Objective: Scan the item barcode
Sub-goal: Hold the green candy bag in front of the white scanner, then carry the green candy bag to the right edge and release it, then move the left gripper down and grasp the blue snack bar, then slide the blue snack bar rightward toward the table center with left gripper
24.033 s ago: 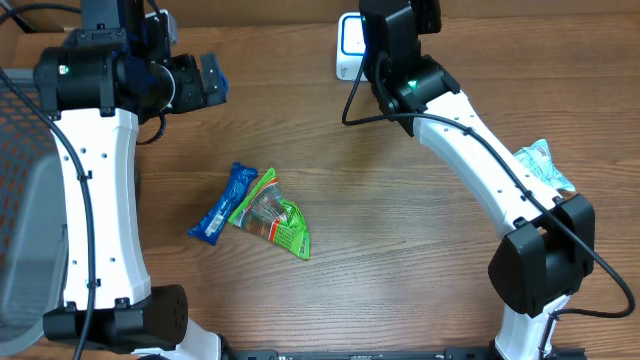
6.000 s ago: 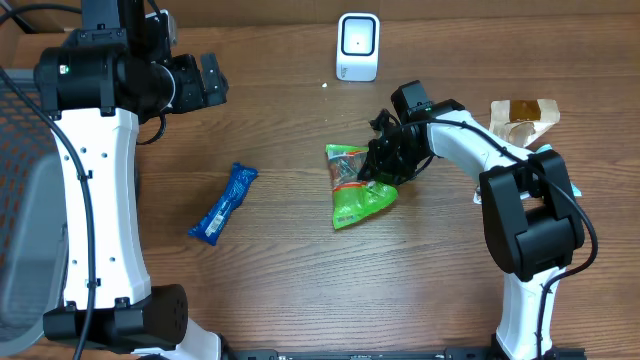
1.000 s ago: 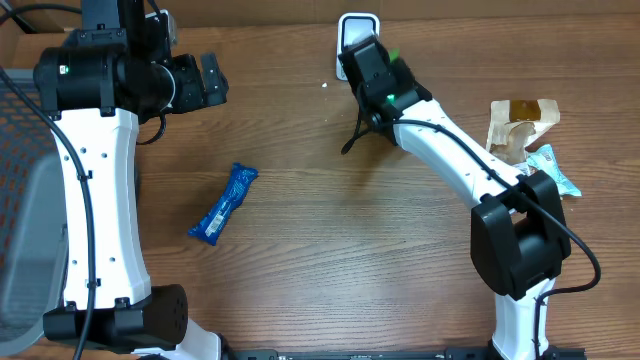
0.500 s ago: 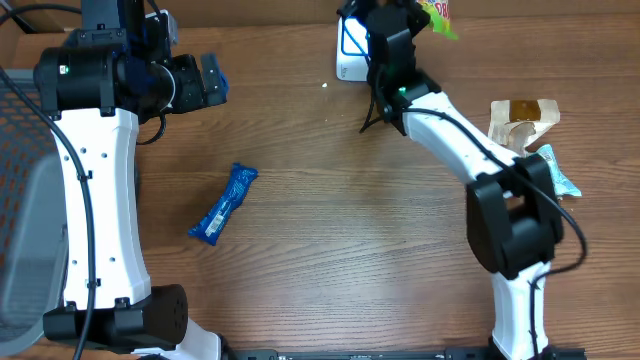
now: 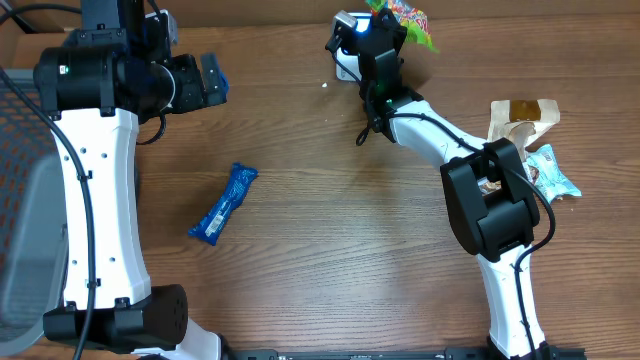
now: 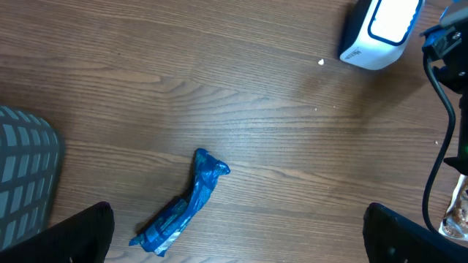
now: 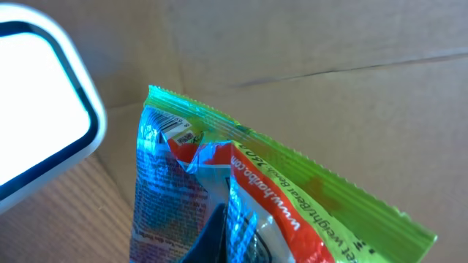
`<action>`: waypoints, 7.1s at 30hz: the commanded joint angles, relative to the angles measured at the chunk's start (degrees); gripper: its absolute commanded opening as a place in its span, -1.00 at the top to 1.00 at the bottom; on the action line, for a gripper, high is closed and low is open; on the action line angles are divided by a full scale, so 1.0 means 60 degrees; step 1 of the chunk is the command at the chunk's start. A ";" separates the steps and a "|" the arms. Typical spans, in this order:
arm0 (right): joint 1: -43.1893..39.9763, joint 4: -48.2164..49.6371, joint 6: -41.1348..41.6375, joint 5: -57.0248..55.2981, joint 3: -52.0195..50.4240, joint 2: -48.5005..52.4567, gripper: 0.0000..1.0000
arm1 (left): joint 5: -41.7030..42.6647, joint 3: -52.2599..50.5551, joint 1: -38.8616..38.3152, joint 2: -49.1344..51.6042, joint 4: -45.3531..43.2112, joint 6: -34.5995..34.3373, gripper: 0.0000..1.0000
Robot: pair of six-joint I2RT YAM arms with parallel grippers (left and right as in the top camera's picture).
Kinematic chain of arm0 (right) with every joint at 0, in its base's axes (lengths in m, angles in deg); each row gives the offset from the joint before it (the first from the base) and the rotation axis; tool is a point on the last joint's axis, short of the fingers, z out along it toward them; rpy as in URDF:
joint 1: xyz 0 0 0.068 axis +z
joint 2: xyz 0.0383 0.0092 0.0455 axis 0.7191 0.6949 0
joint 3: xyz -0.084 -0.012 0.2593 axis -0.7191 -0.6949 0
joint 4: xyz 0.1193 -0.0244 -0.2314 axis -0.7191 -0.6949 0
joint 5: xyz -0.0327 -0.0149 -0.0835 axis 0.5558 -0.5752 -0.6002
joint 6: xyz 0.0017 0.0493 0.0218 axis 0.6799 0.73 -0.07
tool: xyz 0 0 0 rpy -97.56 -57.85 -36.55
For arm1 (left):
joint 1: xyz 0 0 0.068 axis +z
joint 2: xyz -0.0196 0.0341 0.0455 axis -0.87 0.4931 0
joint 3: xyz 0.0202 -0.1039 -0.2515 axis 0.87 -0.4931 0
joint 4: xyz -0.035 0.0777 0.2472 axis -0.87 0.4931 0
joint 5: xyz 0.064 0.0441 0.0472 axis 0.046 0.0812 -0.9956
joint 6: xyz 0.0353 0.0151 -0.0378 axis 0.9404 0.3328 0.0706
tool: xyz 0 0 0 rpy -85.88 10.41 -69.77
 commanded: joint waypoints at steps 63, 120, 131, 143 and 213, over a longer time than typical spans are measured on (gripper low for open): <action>0.0645 -0.1290 0.2007 -0.1723 0.0189 -0.2178 0.93 | 0.0033 0.0135 -0.0004 0.0015 0.0000 -0.0058 -0.99; -0.0466 -1.2834 1.6101 0.8874 -0.0069 -0.4076 -1.00 | 0.0029 0.0135 -0.0004 0.0015 0.0000 -0.0058 -0.99; -0.1734 -1.3078 1.6032 0.8892 -0.0040 -0.4065 -1.00 | 0.0299 0.0135 -0.0011 0.0015 -0.0025 -0.0867 -1.00; -0.2922 -1.3209 1.5839 0.9020 -0.0044 -0.4065 -1.00 | -0.1166 -0.2288 -0.3158 0.0058 0.0339 -0.2091 -1.00; -0.2459 -1.3763 1.5686 0.9034 -0.0127 -0.3850 -1.00 | -0.1220 -0.4299 -0.2495 -0.0080 -0.1931 -0.1668 -0.26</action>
